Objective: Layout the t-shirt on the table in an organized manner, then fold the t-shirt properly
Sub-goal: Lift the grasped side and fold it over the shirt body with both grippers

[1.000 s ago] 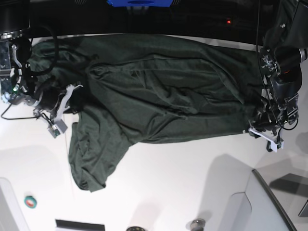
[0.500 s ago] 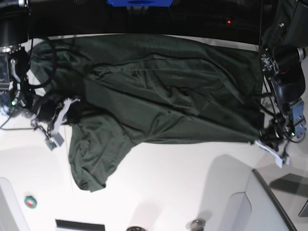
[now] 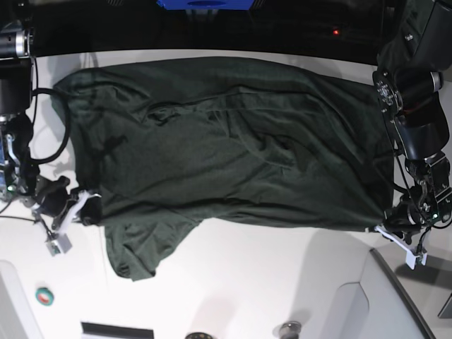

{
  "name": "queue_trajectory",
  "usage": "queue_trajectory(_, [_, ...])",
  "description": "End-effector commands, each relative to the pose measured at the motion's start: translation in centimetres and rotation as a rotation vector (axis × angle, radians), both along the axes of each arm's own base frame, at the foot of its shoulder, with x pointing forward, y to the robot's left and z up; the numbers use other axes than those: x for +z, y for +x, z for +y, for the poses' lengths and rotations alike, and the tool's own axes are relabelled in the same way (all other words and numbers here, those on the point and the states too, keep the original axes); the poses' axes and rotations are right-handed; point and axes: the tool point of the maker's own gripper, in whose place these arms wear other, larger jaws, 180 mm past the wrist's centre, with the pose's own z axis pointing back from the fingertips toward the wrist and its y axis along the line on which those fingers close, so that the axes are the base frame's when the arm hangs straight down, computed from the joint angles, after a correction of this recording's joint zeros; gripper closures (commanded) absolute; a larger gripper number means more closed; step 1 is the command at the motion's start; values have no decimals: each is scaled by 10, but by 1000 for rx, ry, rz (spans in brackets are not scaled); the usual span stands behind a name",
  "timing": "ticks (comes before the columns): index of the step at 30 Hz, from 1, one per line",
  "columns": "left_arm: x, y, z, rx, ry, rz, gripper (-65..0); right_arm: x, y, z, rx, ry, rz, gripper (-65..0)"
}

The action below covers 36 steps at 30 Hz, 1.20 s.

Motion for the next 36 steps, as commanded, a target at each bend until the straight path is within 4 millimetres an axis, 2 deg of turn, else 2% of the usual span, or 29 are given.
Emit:
queue_trajectory(1, [25, 15, 8, 9, 11, -73, 0, 26, 18, -14, -18, 5, -90, -2])
queue_trajectory(6, [30, 16, 9, 11, 16, -86, 0, 35, 22, -19, -23, 3, -126, -2])
queue_trajectory(12, [49, 7, 4, -6, 10, -115, 0, 25, 14, -28, -26, -13, -97, -2])
queue_trajectory(17, [45, -23, -7, -34, -14, -105, 0, 11, -1, -27, -24, -14, -61, -2])
queue_trajectory(22, [20, -67, -13, -65, 33, -38, 0, -8, -23, -30, -25, -20, -11, -2])
queue_trajectory(24, [12, -83, -12, -71, 48, -14, 0, -17, -32, -31, -27, -21, 12, -2])
queue_trajectory(26, [13, -96, -3, -46, 58, -10, 0, -24, -42, -30, -26, -20, 33, -2])
queue_trajectory(29, [16, -115, 13, -7, 75, -13, 0, -26, -53, -25, -11, -20, 36, -2])
queue_trajectory(33, [9, -137, 14, -41, 94, 21, 0, -23, -61, -20, 8, -22, 22, -2])
queue_trajectory(36, [-5, -158, 8, -56, 93, 67, 0, -21, -65, -36, -48, -17, 15, -2])
